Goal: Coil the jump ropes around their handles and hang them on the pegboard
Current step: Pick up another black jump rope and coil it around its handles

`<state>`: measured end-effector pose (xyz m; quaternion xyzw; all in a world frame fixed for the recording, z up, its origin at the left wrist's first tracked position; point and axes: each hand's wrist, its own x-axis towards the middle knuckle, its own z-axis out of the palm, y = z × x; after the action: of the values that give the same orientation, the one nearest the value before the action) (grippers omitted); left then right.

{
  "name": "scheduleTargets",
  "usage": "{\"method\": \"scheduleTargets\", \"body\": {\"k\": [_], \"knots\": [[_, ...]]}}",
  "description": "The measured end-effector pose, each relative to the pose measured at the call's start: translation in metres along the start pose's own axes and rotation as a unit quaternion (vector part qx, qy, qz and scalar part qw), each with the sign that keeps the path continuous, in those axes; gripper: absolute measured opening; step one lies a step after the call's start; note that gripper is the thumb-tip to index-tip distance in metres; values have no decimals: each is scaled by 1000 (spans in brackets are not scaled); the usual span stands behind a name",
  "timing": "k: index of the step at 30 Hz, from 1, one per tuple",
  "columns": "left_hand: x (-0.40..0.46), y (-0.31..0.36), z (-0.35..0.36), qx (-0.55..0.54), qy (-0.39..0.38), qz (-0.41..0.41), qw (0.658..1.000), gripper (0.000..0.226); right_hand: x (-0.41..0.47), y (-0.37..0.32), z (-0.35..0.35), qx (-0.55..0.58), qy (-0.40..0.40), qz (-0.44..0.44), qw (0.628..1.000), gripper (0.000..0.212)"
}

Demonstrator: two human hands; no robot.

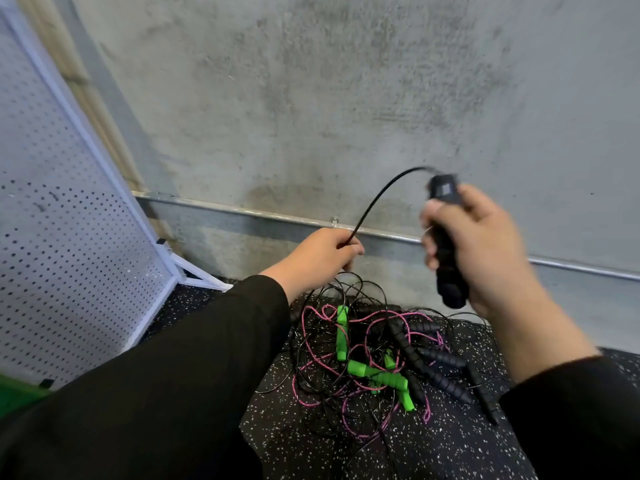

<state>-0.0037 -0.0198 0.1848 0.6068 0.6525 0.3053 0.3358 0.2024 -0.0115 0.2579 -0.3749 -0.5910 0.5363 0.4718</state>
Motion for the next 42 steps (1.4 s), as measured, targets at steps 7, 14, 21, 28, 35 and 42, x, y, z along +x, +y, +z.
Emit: {"method": "scheduleTargets", "body": {"k": [7,14,21,28,35,42], "knots": [[-24,7,-25,-4,78,-32,996,34,-20,-4,-28,-4,51,81,995,21],[-42,64,-13,-393,129,28,910,31,-35,20,4,-128,-84,163,975,33],[-28,83,2,-496,112,61,859,33,-23,35,14,-151,-103,145,972,30],[-9,68,8,-298,130,-38,945,38,-2,29,3,-35,-25,132,990,23],[-8,53,10,-61,8,-105,993,30,10,15,-3,59,33,108,992,21],[-13,43,29,161,-174,-80,968,49,9,4,-2,165,23,116,979,19]]}}
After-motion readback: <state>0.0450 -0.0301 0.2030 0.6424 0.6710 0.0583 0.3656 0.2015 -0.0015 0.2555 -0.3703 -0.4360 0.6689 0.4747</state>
